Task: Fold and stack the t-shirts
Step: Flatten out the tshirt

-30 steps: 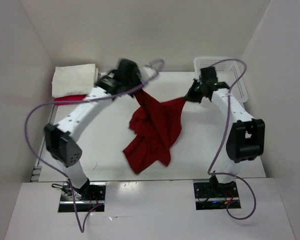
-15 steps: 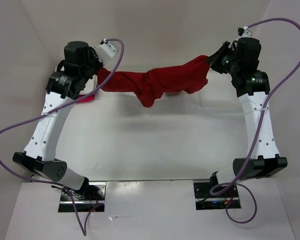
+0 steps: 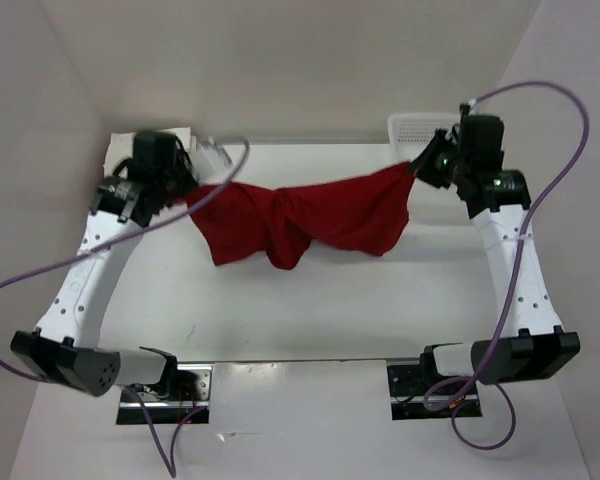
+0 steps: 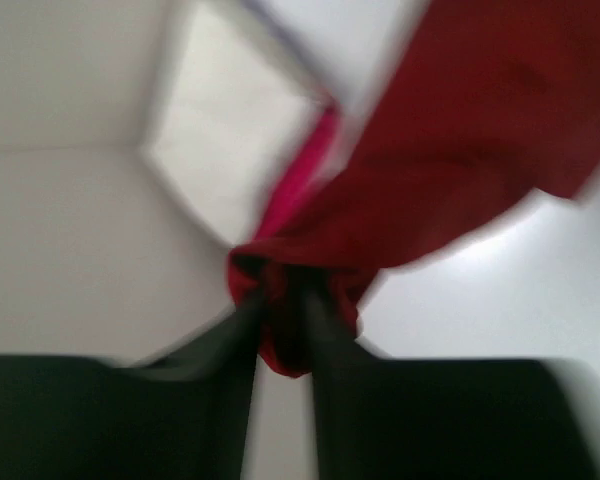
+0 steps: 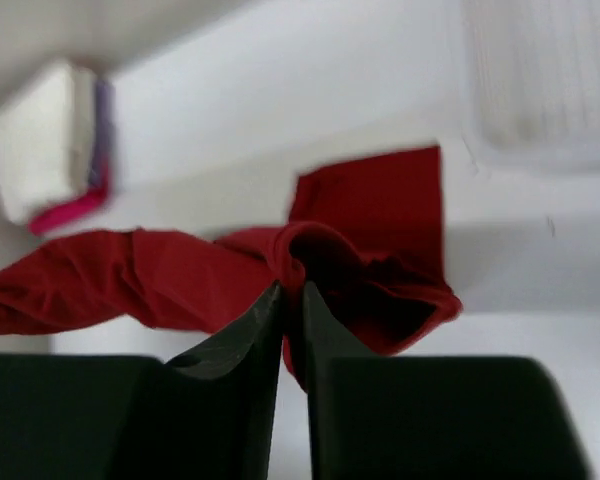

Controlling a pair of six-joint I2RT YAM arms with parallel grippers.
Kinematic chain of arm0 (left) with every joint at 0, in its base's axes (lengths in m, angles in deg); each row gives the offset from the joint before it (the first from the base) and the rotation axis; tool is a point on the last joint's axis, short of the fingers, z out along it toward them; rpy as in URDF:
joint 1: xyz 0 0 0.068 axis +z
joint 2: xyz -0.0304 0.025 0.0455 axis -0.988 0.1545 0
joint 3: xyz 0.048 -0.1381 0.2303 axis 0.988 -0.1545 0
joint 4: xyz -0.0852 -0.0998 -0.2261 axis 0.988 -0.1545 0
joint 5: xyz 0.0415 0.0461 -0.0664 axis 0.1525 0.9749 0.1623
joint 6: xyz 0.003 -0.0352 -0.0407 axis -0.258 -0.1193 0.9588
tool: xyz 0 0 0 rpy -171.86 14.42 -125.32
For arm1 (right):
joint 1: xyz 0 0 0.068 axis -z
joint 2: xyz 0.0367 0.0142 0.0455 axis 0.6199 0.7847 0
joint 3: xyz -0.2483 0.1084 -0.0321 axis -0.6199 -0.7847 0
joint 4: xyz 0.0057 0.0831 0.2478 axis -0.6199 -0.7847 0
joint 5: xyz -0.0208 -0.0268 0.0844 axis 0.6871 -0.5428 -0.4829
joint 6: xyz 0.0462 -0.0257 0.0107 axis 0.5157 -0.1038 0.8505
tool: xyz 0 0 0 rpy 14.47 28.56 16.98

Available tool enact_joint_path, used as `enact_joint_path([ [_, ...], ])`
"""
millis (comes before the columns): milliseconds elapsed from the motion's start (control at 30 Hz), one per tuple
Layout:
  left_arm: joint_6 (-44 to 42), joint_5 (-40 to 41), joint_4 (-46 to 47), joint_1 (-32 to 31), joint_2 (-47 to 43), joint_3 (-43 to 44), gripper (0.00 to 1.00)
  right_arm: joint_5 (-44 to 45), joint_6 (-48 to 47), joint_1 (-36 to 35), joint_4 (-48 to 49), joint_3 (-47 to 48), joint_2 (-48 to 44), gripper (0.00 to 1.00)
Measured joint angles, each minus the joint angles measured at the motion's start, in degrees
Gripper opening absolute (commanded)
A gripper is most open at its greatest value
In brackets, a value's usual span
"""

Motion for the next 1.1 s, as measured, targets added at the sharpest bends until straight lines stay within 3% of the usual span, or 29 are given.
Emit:
enact_joint_path([
  [67, -3.0, -4.7, -7.0, -3.3, -4.2, -9.8, 0.54, -1.2, 1.4, 0.2, -0.5, -10.0, -3.1, 0.61],
  [133, -4.6, -8.6, -14.0, -7.1, -6.9, -21.6, 0.59, -2.5, 2.9, 0.8, -3.9, -20.0, -5.4, 0.70],
  [233, -6.0, -10.2, -23.0, -8.5, -6.4, -32.4, 0.68, -3.3, 4.5, 2.6, -7.9, -27.9, -7.3, 0.70],
  [300, -6.2, -10.6, -25.5, -8.0, -6.3, -32.4, 0.76, -3.7, 5.5, 3.3, -8.1, -27.6, -7.5, 0.69],
  [433, -4.0, -9.3, -17.8, -5.0, -5.5, -27.3, 0.78, -3.5, 6.5, -0.1, -5.5, -20.2, -2.6, 0.69],
  [567, 0.9, -7.1, -4.9, 2.6, 1.9, -25.6, 0.78, -2.4, 6.7, -7.0, -0.1, -9.3, 11.4, 0.69],
  [767, 9.7, -9.5, 2.1, 15.1, 20.6, -19.1, 0.82, 2.7, 5.2, -9.9, 1.2, 7.0, 35.8, 0.79],
  [933, 12.3, -14.2, 1.8, 21.7, 23.0, -18.6, 0.89, 11.6, 3.5, -9.9, -2.0, 18.6, 51.2, 0.86],
  [1100, 12.5, -19.6, 0.5, 22.0, 23.9, -18.7, 0.92, 17.2, 2.4, -9.9, -5.7, 22.5, 58.0, 0.88],
])
